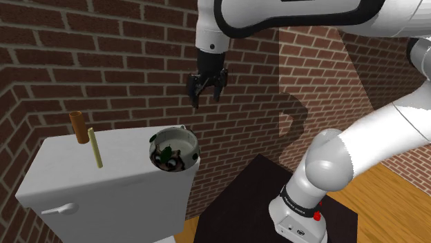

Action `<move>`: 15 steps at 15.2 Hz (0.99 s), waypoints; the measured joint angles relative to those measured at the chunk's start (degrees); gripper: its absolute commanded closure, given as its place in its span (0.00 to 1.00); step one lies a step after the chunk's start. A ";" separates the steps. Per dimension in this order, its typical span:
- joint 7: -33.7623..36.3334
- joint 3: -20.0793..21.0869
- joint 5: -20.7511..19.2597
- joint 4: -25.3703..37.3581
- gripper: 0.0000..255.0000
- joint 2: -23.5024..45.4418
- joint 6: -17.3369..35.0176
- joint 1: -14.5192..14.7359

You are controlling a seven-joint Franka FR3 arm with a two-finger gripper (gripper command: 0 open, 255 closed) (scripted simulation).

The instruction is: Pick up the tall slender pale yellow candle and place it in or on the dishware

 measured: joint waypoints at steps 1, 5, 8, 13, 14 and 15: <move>1.01 0.74 0.18 0.22 0.00 1.07 0.96 0.11; 6.03 4.29 -0.29 4.97 0.00 8.17 3.71 0.25; 10.30 6.96 -1.58 9.64 0.00 14.41 5.42 0.47; 18.46 11.11 -5.33 18.22 0.00 24.98 7.15 2.02; 19.91 11.65 -6.44 20.30 0.00 27.38 7.32 2.42; 21.37 12.11 -7.58 22.43 0.00 29.77 7.37 2.93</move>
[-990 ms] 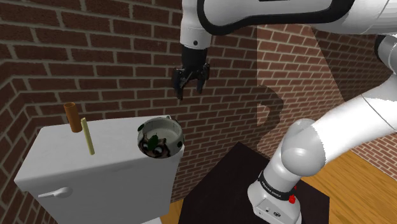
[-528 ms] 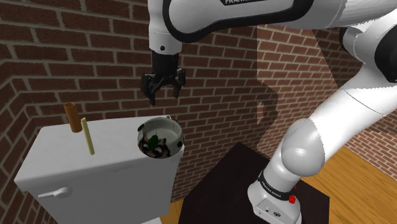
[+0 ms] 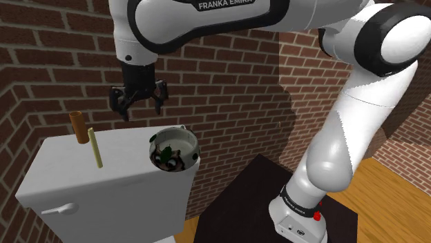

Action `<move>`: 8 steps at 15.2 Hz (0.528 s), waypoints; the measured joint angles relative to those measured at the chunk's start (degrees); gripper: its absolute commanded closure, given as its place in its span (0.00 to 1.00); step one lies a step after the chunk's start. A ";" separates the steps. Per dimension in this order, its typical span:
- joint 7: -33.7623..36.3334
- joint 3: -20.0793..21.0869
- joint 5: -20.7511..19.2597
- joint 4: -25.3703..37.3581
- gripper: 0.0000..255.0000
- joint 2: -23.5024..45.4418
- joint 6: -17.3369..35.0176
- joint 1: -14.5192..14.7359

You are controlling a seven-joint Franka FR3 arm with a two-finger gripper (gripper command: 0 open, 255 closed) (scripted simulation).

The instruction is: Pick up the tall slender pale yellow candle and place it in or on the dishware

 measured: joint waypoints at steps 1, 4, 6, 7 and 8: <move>1.16 0.24 -1.21 2.21 0.00 2.45 0.05 0.45; 5.37 0.90 -4.90 9.33 0.00 9.83 -0.36 2.94; 7.97 1.04 -7.20 14.91 0.00 14.63 -1.57 5.18; 9.00 0.94 -8.30 17.98 0.00 17.05 -2.35 6.33; 10.28 0.81 -9.58 21.41 0.00 19.86 -3.12 7.87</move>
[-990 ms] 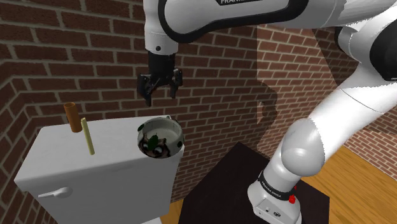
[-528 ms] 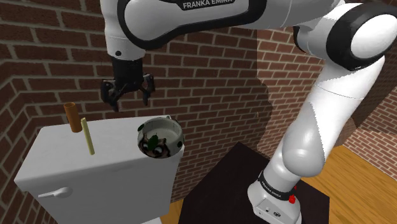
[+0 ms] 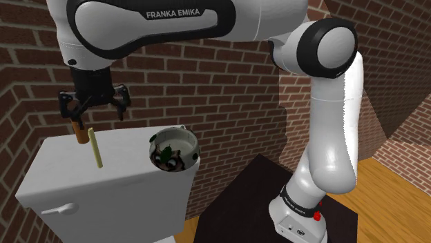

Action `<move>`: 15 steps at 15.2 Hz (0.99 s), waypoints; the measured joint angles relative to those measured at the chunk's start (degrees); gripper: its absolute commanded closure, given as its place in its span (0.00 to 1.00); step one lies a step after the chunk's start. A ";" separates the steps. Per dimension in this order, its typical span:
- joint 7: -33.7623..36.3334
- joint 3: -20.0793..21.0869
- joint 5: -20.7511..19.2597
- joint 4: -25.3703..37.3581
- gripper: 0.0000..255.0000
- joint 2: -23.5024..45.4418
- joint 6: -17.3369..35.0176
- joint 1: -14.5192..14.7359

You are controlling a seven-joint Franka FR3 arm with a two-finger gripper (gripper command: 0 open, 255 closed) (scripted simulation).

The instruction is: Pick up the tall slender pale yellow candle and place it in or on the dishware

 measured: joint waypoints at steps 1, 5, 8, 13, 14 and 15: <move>0.80 -0.27 -1.08 2.91 0.00 2.60 -0.41 1.23; 2.16 -0.87 -2.79 7.18 0.00 6.85 -0.55 3.34; 2.48 -0.99 -3.03 5.46 0.00 7.22 1.46 3.26; 2.61 -1.14 -3.24 3.89 0.00 7.51 3.29 3.05; 2.63 -1.14 -3.25 3.87 0.00 7.52 3.32 3.06; 2.63 -1.14 -3.25 3.85 0.00 7.52 3.34 3.06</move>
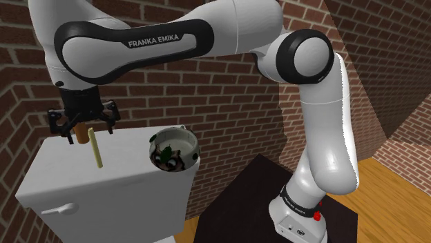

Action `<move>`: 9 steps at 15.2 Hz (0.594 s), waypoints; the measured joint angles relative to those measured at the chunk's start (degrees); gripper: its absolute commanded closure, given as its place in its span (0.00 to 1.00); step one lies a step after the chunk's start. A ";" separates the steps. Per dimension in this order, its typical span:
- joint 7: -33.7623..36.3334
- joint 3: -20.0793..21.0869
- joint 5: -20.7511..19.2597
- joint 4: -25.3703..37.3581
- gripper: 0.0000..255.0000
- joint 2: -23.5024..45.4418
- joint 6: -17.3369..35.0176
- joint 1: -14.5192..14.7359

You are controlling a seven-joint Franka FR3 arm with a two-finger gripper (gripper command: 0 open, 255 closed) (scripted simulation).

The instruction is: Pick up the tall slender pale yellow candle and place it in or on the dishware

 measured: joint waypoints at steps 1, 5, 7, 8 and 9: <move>0.00 0.00 0.00 -0.01 0.00 0.00 0.01 0.00; 0.00 0.00 0.00 -0.01 1.00 0.00 0.01 0.00; 0.00 0.00 0.00 0.00 1.00 -0.01 0.00 0.00; 0.00 0.00 0.00 0.00 1.00 0.00 0.00 0.00; 0.00 0.00 0.00 -0.01 1.00 0.00 0.01 0.00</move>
